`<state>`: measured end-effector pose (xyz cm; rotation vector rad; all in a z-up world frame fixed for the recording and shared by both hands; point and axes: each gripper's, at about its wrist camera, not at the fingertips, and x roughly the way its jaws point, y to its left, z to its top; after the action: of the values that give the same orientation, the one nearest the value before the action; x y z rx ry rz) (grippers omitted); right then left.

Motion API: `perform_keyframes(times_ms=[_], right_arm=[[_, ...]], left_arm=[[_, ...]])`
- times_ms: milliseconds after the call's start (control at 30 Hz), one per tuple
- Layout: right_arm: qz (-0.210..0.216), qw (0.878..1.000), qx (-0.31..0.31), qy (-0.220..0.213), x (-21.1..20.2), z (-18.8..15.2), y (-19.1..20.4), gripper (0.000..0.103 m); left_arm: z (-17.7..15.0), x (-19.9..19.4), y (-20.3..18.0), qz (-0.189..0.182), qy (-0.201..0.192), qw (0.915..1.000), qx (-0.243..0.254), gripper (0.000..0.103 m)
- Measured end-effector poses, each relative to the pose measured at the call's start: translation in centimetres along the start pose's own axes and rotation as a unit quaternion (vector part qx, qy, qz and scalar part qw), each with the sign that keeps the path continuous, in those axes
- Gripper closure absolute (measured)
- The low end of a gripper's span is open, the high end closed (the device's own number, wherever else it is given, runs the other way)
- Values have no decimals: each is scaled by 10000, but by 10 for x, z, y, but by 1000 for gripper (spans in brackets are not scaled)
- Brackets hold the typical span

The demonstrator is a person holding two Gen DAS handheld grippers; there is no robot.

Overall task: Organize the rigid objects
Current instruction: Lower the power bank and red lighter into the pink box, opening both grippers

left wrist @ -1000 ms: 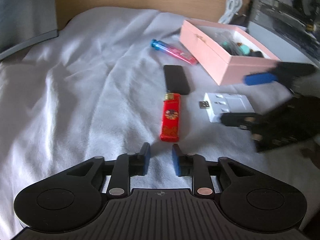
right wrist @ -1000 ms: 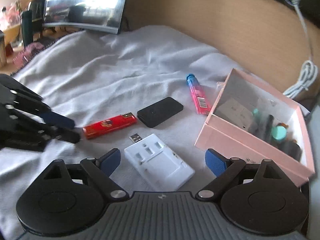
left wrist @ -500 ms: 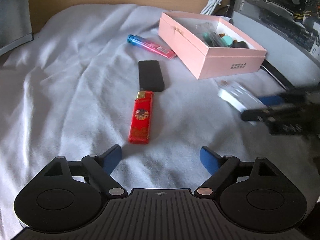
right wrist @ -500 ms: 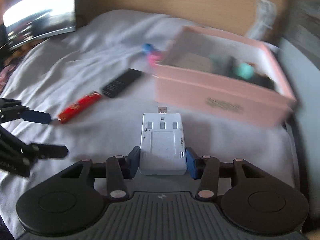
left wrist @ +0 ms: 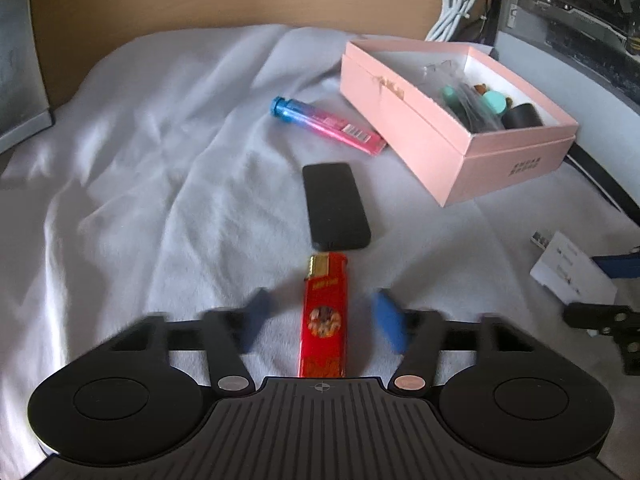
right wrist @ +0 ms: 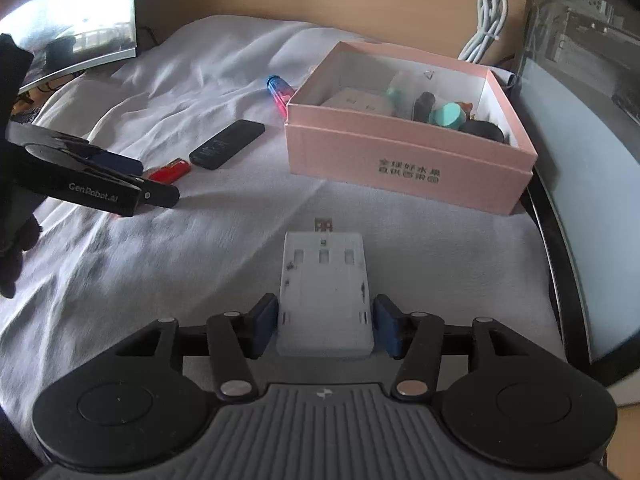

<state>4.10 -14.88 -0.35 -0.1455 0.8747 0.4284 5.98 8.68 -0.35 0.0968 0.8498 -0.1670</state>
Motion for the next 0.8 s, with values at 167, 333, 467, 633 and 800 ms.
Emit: perform_keyframes(times_ms=[167,333,467,633,800], right_arm=[[86,10000,-37,-32,9,7,2,46],[281,9994,-209,81,5,9,6,56],[347,9983,-474,-23,-25,6,8,56],[123,9977,-421,-521,-69,22,-4,56],[-322,9905,-339,-1291,-97,70,-23,56]], left_arm=[[-11,-10,-4,-71,-72,9999,-11,76],[-25,-27,-19,-536,20,9985,145,77],[-30,-46,-38,-906,104,9953,316,77],[-4,-70,-42,-1315,-275,9909,27,77],[66,-83,-42,-1569,-1083,9815,-153,77]])
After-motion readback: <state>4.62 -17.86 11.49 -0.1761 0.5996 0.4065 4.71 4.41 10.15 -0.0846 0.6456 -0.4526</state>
